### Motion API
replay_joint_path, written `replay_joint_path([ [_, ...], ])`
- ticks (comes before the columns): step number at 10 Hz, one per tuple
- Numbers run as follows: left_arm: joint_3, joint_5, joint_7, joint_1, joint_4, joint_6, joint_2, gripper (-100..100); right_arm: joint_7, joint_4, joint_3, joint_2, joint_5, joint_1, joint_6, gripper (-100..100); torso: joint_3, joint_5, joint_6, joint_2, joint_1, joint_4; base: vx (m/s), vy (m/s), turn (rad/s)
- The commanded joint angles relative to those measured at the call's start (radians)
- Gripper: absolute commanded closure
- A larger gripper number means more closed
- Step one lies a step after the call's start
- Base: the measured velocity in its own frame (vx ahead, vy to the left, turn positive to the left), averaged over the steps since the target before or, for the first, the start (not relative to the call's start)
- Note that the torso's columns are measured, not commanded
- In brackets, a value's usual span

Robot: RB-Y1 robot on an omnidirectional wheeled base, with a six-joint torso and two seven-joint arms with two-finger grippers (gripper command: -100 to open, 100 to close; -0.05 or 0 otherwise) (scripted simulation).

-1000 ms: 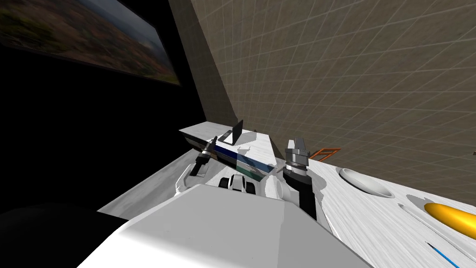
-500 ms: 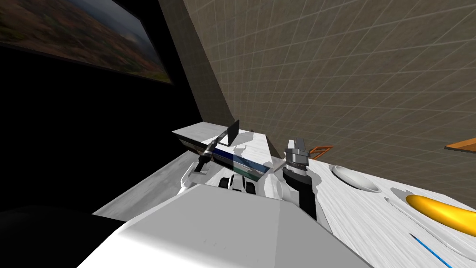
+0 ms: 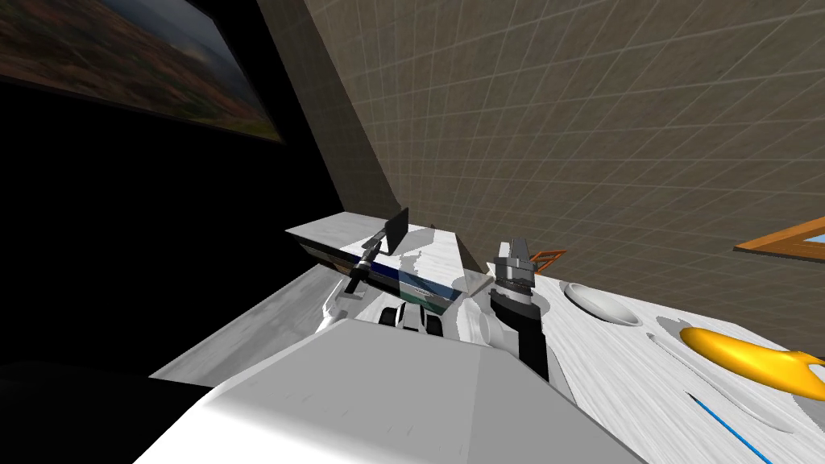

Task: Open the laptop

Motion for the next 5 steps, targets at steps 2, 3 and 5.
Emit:
replay_joint_path([
  [2, 0.012, -0.03, -0.036, -0.043, 0.081, 0.017, -0.012, -100, 0.0, 0.0, 0.0, 0.0, 0.0, 0.0, 0.0, 0, 0.0, 0.0, 0.0, 0.0, 0.001, 0.0, 0.043, -0.051, -0.063],
  [3, 0.014, -0.037, -0.044, -0.053, 0.1, 0.021, -0.013, -100, 0.0, 0.0, 0.0, 0.0, 0.0, 0.0, 0.0, 0, 0.0, 0.0, 0.0, 0.0, 0.0, 0.0, 0.04, -0.046, -0.066],
  [5, 0.022, -0.058, -0.068, -0.084, 0.156, 0.035, -0.017, -100, 0.0, 0.0, 0.0, 0.0, 0.0, 0.0, 0.0, 0, 0.0, 0.0, 0.0, -0.001, -0.001, 0.0, 0.046, -0.066, -0.075],
])
